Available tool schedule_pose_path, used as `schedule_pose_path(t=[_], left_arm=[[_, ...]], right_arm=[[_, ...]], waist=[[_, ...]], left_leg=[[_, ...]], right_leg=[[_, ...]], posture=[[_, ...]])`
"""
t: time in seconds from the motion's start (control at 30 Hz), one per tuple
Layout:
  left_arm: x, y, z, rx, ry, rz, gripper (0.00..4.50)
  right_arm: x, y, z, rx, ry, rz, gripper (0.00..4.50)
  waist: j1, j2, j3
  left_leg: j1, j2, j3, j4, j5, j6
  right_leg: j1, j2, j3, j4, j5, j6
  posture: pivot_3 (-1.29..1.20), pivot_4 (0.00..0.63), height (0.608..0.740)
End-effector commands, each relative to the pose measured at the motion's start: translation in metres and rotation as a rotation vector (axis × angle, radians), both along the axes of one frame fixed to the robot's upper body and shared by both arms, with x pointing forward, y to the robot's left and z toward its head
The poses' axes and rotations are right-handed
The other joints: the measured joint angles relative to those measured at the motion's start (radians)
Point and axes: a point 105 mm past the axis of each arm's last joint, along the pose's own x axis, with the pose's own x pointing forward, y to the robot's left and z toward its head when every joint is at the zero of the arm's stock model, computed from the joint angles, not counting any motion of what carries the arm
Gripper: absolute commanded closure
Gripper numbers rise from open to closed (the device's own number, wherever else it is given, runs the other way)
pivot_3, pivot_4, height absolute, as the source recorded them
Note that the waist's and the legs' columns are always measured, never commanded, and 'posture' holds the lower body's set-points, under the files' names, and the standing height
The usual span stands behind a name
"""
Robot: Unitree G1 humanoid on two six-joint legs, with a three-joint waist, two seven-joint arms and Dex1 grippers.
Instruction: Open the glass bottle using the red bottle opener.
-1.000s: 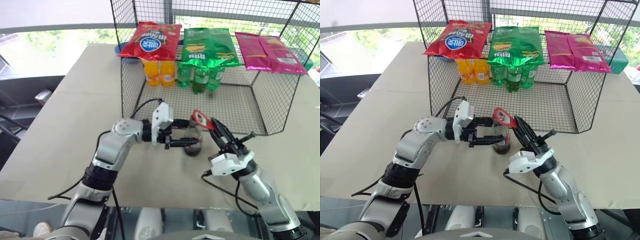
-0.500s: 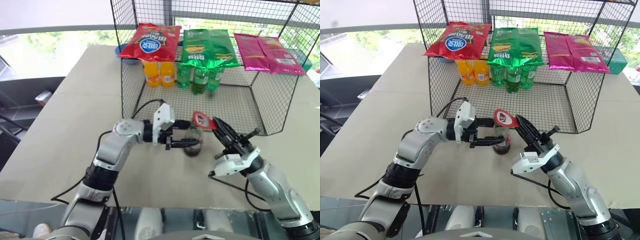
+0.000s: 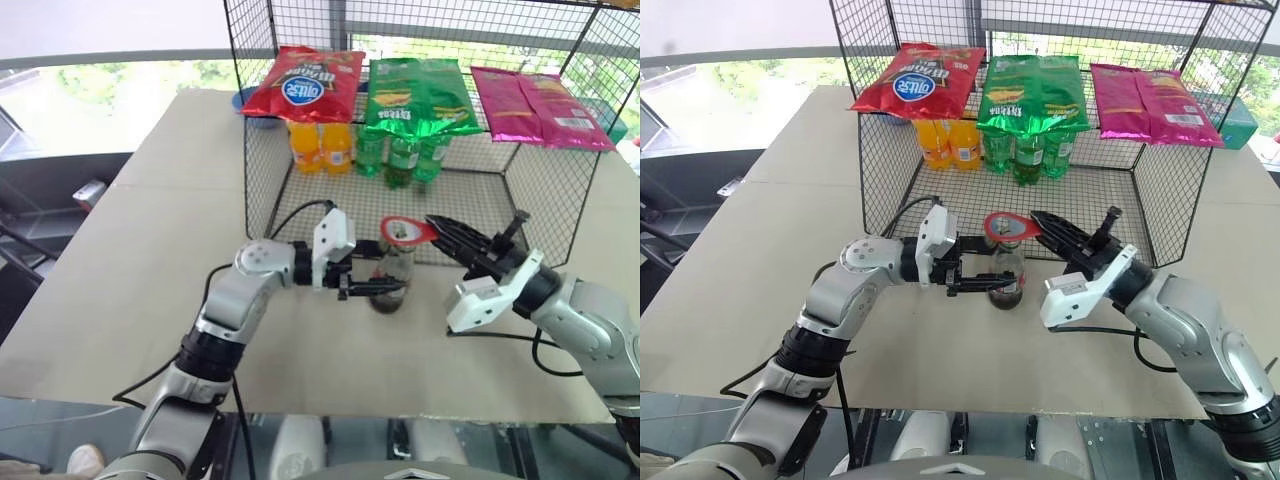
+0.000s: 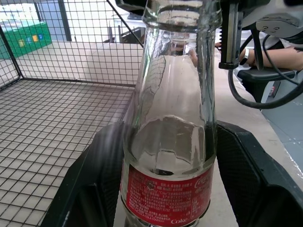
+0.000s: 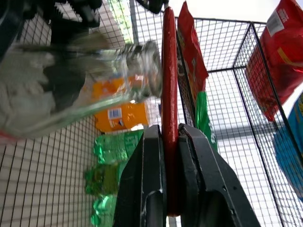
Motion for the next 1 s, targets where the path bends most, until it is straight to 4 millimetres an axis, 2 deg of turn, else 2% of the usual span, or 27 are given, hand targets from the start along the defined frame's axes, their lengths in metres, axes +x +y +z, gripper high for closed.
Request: schedule_pose_path(t=[0.03,0.17,0.37,0.43,0.53,0.7,0.8,0.9,0.93,1.0], left_arm=[[-0.003,-0.003,-0.004,0.012,-0.007,-0.008,1.79],[-0.004,-0.002,-0.004,0.007,-0.012,-0.007,1.79],[-0.005,-0.001,-0.004,0.001,-0.017,-0.002,1.79],[-0.005,0.000,-0.003,-0.002,-0.020,0.003,1.79],[-0.006,0.001,-0.003,-0.008,-0.023,0.008,1.79],[-0.008,-0.001,-0.003,-0.019,-0.025,0.011,1.79],[-0.008,-0.001,-0.003,-0.022,-0.025,0.014,1.79],[-0.007,0.000,-0.003,-0.024,-0.027,0.022,1.79],[-0.007,0.000,-0.003,-0.025,-0.028,0.024,1.88],[-0.007,0.000,-0.002,-0.026,-0.027,0.026,1.88]], right_arm=[[-0.006,0.005,0.020,0.057,-0.048,0.021,4.50],[-0.009,-0.002,0.040,0.233,-0.030,-0.017,4.50],[-0.011,-0.041,0.025,0.519,0.207,-0.226,4.50],[-0.014,-0.050,0.011,0.619,0.325,-0.292,4.50],[-0.017,-0.061,-0.028,0.719,0.566,-0.410,4.50],[-0.028,-0.056,-0.097,0.837,0.993,-0.506,4.50],[-0.027,-0.054,-0.115,0.883,1.122,-0.540,4.50],[-0.023,-0.053,-0.122,0.926,1.217,-0.543,4.50],[-0.021,-0.055,-0.124,0.939,1.234,-0.548,3.62],[-0.019,-0.058,-0.125,0.957,1.265,-0.556,3.01]], waist=[[0.000,0.000,0.000],[0.000,0.000,0.001],[0.002,0.000,0.001],[0.000,0.000,0.001],[-0.001,0.001,0.001],[-0.001,0.001,0.001],[-0.003,0.002,0.001],[-0.002,0.002,0.002],[-0.002,0.002,0.002],[0.000,0.002,0.002]], left_leg=[[0.000,0.000,0.000,0.000,0.000,0.000],[-0.001,0.000,0.000,0.000,0.000,0.000],[-0.001,0.000,-0.001,0.000,0.000,0.000],[-0.001,0.000,-0.001,0.000,0.000,0.000],[-0.001,0.000,-0.002,0.000,0.000,0.000],[0.000,0.000,-0.006,-0.001,0.000,0.000],[0.000,0.000,-0.006,0.000,0.000,0.000],[0.000,0.000,-0.006,-0.001,0.000,0.000],[0.000,0.000,-0.006,-0.001,0.000,0.000],[-0.001,0.000,-0.007,-0.001,0.000,0.000]], right_leg=[[0.000,0.000,0.000,0.000,0.000,0.000],[0.000,0.000,0.000,0.000,0.001,0.001],[0.000,-0.001,-0.001,-0.001,0.001,0.001],[0.000,0.000,-0.001,0.000,0.001,0.001],[0.000,0.000,-0.001,0.000,0.000,0.000],[0.000,0.000,-0.001,0.000,0.000,0.000],[-0.001,-0.001,0.000,0.000,0.000,0.000],[-0.001,-0.001,-0.001,0.000,0.000,-0.001],[-0.001,-0.001,-0.001,0.000,0.000,-0.001],[-0.001,0.000,-0.001,0.000,0.000,-0.001]], posture=[[0.00,0.150,0.740],[0.00,0.150,0.740],[0.00,0.150,0.740],[0.00,0.150,0.740],[0.00,0.150,0.740],[0.00,0.150,0.740],[0.00,0.150,0.740],[0.00,0.150,0.740],[0.00,0.150,0.740],[0.00,0.150,0.740]])
